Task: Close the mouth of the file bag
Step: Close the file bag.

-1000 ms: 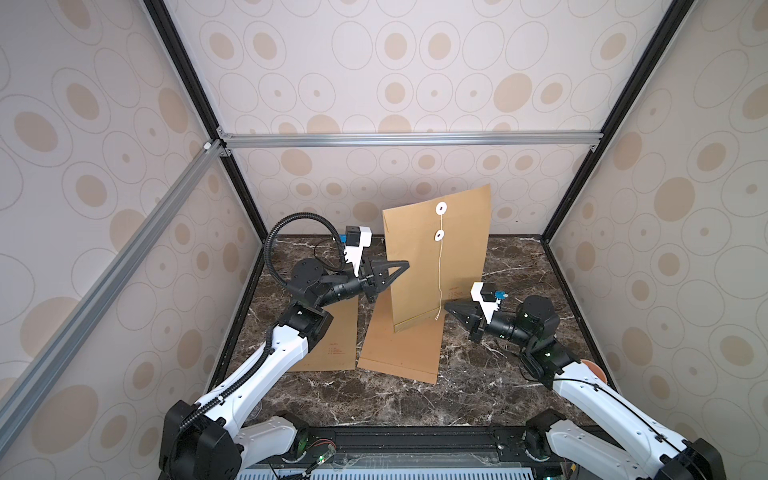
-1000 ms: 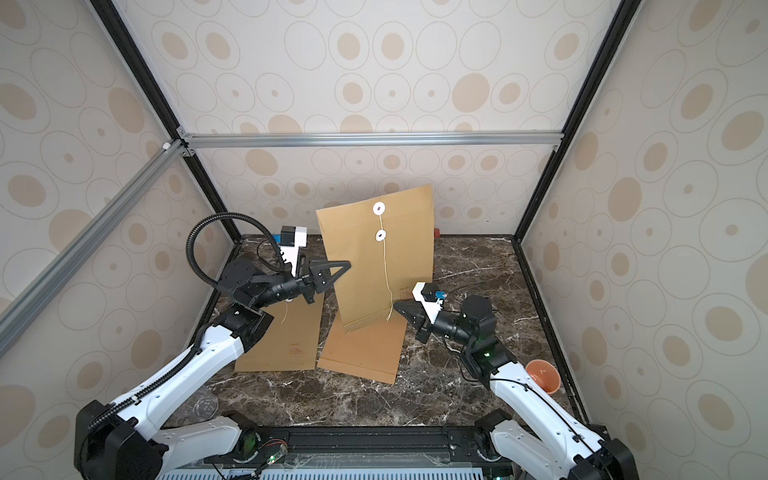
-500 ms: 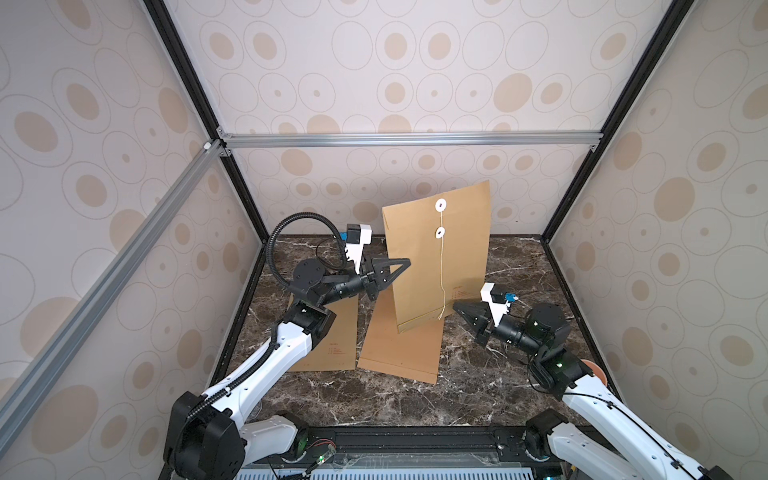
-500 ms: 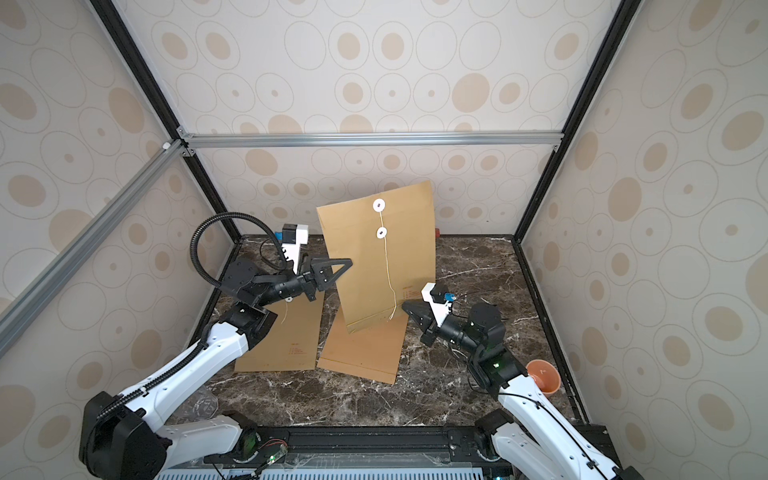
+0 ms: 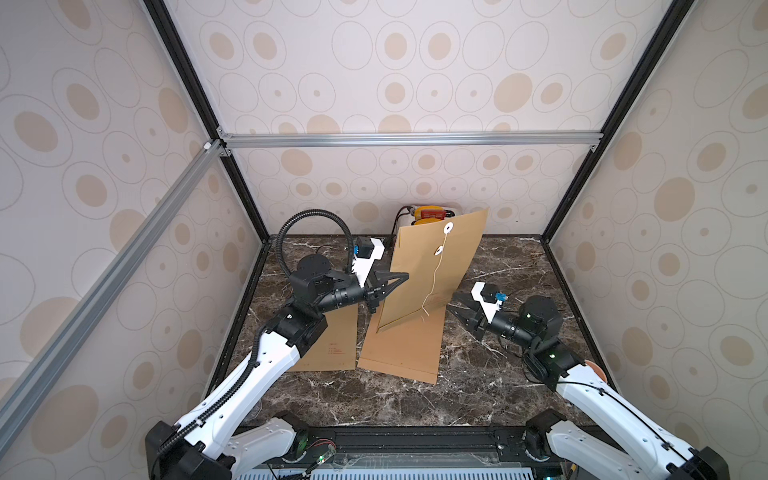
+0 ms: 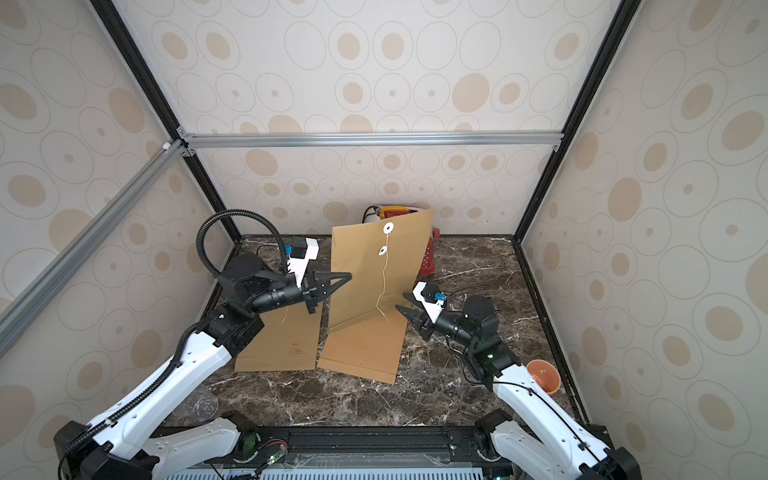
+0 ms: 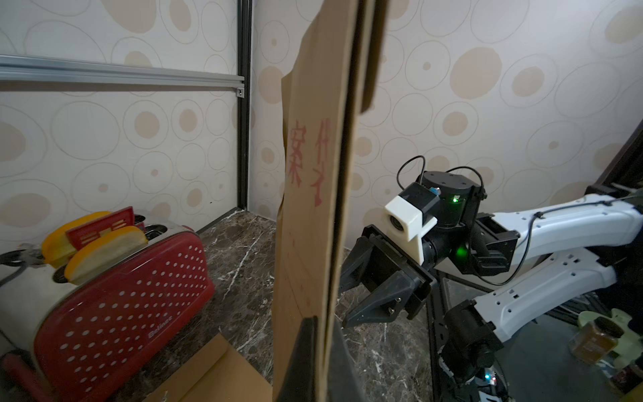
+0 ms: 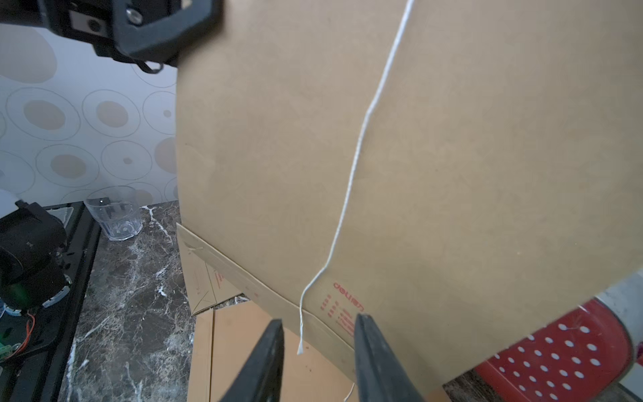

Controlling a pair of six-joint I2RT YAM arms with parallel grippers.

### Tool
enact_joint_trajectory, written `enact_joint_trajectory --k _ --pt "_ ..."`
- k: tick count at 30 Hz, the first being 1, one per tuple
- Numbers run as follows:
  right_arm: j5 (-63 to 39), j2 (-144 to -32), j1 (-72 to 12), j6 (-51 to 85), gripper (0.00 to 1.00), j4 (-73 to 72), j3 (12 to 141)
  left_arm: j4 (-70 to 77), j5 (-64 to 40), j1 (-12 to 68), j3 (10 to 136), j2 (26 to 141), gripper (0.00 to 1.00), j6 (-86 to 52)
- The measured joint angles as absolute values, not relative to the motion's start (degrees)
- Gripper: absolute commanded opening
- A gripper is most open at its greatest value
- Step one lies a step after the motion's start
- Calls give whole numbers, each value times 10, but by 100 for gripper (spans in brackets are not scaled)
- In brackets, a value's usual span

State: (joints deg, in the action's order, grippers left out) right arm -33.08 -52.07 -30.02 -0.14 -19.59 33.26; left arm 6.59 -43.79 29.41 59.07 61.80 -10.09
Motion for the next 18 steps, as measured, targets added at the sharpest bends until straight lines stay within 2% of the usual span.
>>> enact_joint_trajectory --k 10,18 --pt "-333 -588 -328 -10 45 -270 336 33 -405 297 586 596 0 -27" --pt "-342 -644 -347 -9 42 -297 377 38 -407 298 579 589 0 -23"
